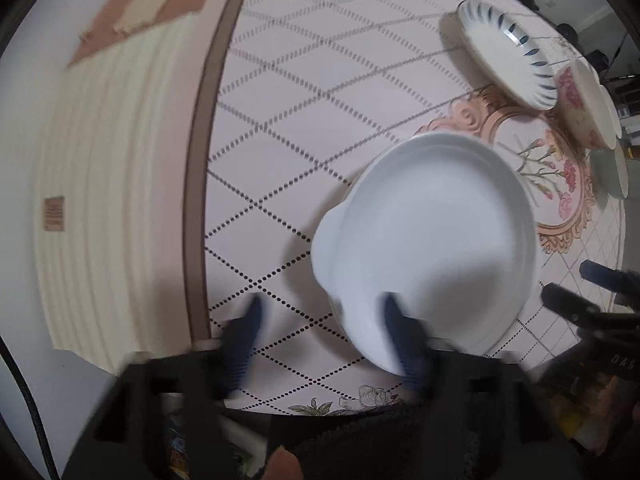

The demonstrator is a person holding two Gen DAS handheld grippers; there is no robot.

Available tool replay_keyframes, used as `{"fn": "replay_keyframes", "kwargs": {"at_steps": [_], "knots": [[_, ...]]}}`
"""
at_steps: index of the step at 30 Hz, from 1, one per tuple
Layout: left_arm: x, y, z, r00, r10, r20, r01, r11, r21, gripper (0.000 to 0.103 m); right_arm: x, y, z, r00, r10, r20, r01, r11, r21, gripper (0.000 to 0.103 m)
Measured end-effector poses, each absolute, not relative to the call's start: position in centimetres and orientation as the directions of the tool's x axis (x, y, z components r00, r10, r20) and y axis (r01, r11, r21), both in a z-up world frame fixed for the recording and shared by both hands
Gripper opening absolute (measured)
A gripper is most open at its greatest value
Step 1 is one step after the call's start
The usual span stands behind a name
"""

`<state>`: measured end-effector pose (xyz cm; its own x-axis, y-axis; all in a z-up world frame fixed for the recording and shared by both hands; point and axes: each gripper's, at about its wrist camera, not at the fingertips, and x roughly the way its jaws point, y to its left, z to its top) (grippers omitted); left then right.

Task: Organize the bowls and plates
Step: 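Open both tools and lift them away from the plate stack, then grasp the blue-striped plate rim with both tools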

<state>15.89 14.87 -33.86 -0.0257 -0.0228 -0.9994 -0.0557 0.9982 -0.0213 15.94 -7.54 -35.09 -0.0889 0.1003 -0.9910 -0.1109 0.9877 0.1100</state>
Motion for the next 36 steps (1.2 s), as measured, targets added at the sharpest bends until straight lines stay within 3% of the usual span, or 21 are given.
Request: {"fn": "replay_keyframes", "kwargs": {"at_steps": [2, 10, 12, 19, 26, 36], "knots": [[15.8, 14.1, -32.4, 0.022, 0.011, -1.0, -0.042, 0.999, 0.01, 0.087, 15.6, -7.0, -33.9, -0.064, 0.099, -0.993, -0.11, 0.988, 0.105, 0.103], [16.7, 12.0, -29.1, 0.138, 0.024, -0.99, -0.009, 1.0, 0.023, 0.094, 15.8, -6.9, -29.9, 0.01, 0.098, -0.995, -0.093, 0.991, 0.096, 0.103], [18.2, 11.2, -28.2, 0.168, 0.02, -0.986, 0.011, 1.0, 0.022, 0.101, 16.6, -7.6, -29.3, 0.028, 0.09, -0.996, -0.067, 0.994, 0.088, 0.103], [26.6, 8.4, -27.3, 0.251, 0.043, -0.967, 0.071, 0.995, 0.063, 0.101, 23.4, -12.4, -30.0, 0.101, 0.061, -0.993, 0.068, 0.995, 0.068, 0.103], [36.6, 5.5, -30.5, 0.239, 0.047, -0.97, 0.137, 0.987, 0.081, 0.101, 30.7, -17.4, -33.9, 0.104, 0.148, -0.983, 0.247, 0.954, 0.17, 0.103], [45.6, 3.0, -36.9, 0.065, -0.099, -0.993, 0.181, 0.98, -0.086, 0.101, 33.6, -20.4, -39.9, 0.131, 0.332, -0.934, 0.444, 0.823, 0.355, 0.102]]}}
